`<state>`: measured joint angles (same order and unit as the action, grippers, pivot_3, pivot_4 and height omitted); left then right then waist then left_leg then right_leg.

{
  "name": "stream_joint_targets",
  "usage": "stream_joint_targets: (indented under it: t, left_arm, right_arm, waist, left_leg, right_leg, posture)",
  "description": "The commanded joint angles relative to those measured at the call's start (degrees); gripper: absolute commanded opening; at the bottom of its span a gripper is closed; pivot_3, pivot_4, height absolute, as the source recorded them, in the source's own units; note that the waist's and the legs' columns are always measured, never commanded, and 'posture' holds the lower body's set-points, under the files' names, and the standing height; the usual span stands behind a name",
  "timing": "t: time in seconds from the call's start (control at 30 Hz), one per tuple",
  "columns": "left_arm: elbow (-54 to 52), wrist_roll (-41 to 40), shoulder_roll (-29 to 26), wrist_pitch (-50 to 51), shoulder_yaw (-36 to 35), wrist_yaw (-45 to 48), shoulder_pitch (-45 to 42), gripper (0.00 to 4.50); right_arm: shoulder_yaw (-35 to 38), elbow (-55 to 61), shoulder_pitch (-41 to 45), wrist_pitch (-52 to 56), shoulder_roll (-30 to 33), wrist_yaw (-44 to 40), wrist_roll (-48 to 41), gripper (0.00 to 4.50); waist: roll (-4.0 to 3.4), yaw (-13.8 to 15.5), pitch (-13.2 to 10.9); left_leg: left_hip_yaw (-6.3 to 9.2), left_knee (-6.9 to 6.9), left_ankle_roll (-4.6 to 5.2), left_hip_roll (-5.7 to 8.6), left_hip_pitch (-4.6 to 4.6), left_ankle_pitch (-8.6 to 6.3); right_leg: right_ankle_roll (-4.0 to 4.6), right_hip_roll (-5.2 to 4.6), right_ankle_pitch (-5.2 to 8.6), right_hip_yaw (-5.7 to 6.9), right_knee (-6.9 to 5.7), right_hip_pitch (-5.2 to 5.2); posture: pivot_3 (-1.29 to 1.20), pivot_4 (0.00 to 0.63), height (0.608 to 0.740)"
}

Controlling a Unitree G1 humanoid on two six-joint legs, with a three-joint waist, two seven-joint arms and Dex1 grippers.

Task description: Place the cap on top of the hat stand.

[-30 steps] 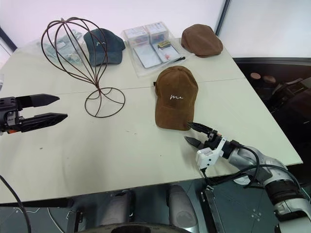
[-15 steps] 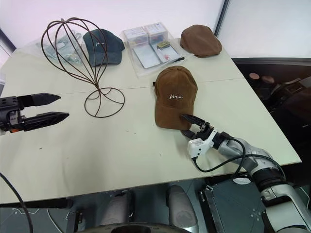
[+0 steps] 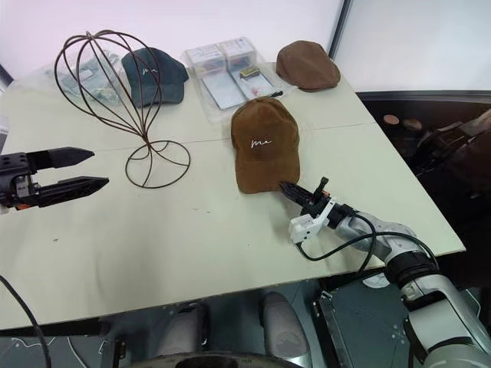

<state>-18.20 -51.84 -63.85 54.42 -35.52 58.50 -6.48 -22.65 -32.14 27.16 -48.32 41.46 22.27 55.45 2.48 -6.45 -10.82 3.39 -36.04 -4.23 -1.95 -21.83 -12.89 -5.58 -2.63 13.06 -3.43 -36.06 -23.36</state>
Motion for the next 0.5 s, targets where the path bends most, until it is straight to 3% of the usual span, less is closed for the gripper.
stream_joint_targets:
  t: [0.03,0.27,0.43,0.5]
  left_arm:
    - [-0.8,-0.5,-0.5,-0.3,-3.3,-0.2,0.1,4.50]
    - [-0.2,0.3,-1.0,-0.4,-4.2,0.2,0.4,4.50]
    - [3.0,0.1,-3.3,-0.2,-6.7,1.8,-0.6,4.50]
    - [5.2,-0.5,-4.5,0.0,-7.9,2.7,-1.8,4.50]
  right_arm:
    - [-3.9,-2.6,-0.1,1.0,-1.1,0.9,3.3,0.06]
    - [1.4,-2.4,0.4,3.5,-5.5,-0.7,-8.1,0.06]
    - [10.8,10.2,1.0,12.6,-7.4,-5.6,-18.4,0.06]
    - [14.2,16.4,3.3,17.1,-7.7,-7.6,-20.2,0.06]
  waist:
    - [0.18,-0.4,0.0]
    - [0.37,-1.1,0.0]
    - [-0.12,-0.3,-0.5]
    - [-0.13,0.4,-0.5]
  left_leg:
    - [0.00,0.00,0.00,0.01,0.14,0.00]
    - [0.08,0.17,-0.01,-0.01,0.34,-0.02]
    - [0.06,0.33,0.00,0.07,0.05,-0.01]
    - [0.05,0.30,0.02,0.12,-0.49,0.00]
  right_leg:
    - [0.00,-0.01,0.00,-0.01,0.02,0.14]
    - [0.00,0.01,0.00,-0.01,0.40,0.41]
    - [0.01,0.01,-0.01,-0.12,0.33,0.06]
    - [0.00,0.00,0.00,-0.15,0.12,-0.50]
  posture:
    - [0.00,0.150,0.740]
    - [0.00,0.150,0.740]
    - [0.00,0.150,0.740]
    - [0.00,0.150,0.740]
